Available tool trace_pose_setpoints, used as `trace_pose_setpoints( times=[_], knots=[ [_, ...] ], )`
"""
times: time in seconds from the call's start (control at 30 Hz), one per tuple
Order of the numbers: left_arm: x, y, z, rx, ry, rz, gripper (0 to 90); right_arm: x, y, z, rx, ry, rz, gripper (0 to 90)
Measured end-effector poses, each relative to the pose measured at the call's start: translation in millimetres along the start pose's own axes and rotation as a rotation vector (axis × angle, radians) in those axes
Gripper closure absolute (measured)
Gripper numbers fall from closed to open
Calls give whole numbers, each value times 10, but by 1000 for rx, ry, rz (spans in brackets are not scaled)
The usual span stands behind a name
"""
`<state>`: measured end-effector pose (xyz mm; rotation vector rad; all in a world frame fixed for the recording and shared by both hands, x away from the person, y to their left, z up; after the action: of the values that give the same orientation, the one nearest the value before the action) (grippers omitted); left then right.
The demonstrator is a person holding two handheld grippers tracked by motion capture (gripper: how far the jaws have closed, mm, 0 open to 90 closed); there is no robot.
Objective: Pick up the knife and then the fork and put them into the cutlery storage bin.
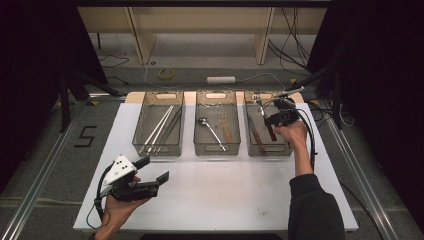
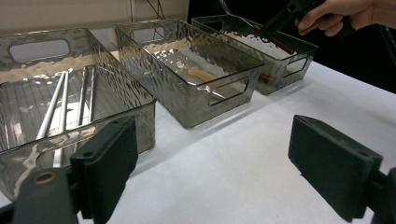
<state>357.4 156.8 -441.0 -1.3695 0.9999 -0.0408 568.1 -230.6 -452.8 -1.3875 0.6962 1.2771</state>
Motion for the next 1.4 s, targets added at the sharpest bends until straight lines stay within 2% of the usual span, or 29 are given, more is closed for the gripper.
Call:
trace_pose_setpoints(
  times=[0.13,0.47,0.6,0.8,1.07,1.4],
  knots=[
    [4,0,-4,0,2,1,154,44,24,-14,14,5,10,773],
    [0,1,-1,2,0,3,154,134,40,21,13,13,28,769],
    [0,2,4,-1,1,3,154,149,33,28,17,-17,34,761],
    [1,3,3,-1,1,3,154,60,25,54,-3,-33,26,676],
    [9,1,-4,-1,1,4,154,-24,67,67,-27,-57,11,628],
    [9,3,-3,-2,1,4,154,-101,105,197,-73,-68,-24,449]
  ],
)
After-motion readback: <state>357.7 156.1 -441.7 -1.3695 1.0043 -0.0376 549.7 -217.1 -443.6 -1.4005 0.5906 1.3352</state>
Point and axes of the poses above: each handheld gripper's, and its own axes: x roughly forward along the jaws, y roughly out of its underside, z roughly to its left, the point moved 7 cm from there along x, roughly forward along the jaws, and after that the axes turned 15 degrees about z, right-handed, at the moved point
